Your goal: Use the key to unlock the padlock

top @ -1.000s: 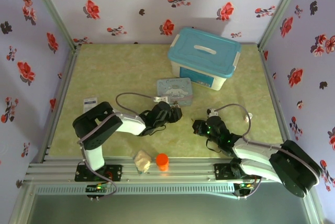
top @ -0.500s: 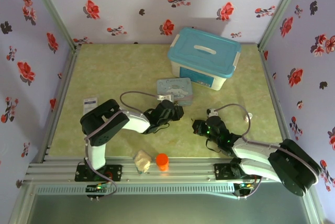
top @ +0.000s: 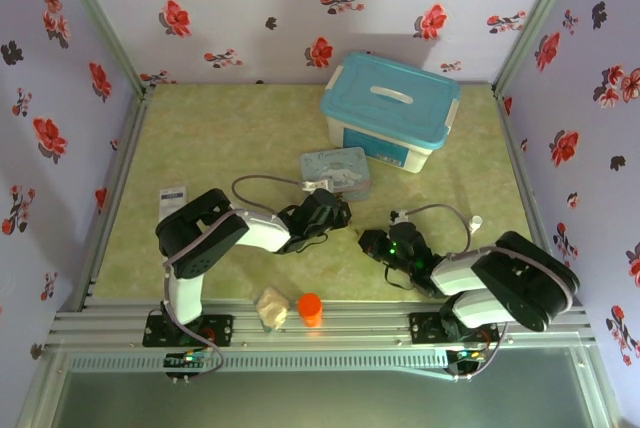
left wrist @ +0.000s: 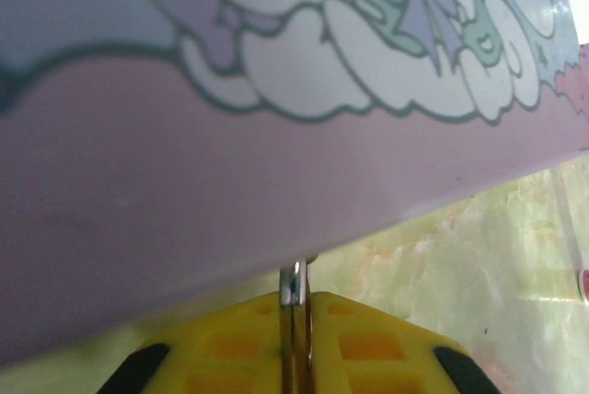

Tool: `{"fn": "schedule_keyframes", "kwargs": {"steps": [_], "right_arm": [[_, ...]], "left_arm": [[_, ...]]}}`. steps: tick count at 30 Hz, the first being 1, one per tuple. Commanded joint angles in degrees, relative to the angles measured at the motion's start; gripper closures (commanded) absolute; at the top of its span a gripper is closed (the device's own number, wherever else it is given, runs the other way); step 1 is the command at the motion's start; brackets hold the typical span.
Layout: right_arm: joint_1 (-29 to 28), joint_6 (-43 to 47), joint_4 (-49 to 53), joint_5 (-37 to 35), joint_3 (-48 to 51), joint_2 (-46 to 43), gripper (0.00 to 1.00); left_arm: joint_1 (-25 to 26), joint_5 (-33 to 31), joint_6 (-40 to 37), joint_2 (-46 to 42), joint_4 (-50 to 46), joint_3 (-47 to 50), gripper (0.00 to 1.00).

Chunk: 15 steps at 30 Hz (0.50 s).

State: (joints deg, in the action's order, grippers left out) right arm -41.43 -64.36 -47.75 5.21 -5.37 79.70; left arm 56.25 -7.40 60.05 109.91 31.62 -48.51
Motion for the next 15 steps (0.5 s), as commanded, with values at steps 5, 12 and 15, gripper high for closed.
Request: {"fn": "schedule_keyframes", "kwargs": {"steps": [5,12,15], "right_arm": [[3.84,-5.33,-17.83,9.79,1.60,8.49,1.00],[5.60,-8.92,-31.62,15.06,0.15,21.73,1.00],[5.48,-8.64,-31.62,14.27,0.14,22.10,1.00]], "left_arm": [[0.53,-0.03,7.21,-1.33,1.95,3.85,1.00],[-0.08,-0.07,9.95,-3.34,7.04,6.71,1.00],[-0.32,-0.07,10.81,-3.82,7.92,7.41,1.00]]}}
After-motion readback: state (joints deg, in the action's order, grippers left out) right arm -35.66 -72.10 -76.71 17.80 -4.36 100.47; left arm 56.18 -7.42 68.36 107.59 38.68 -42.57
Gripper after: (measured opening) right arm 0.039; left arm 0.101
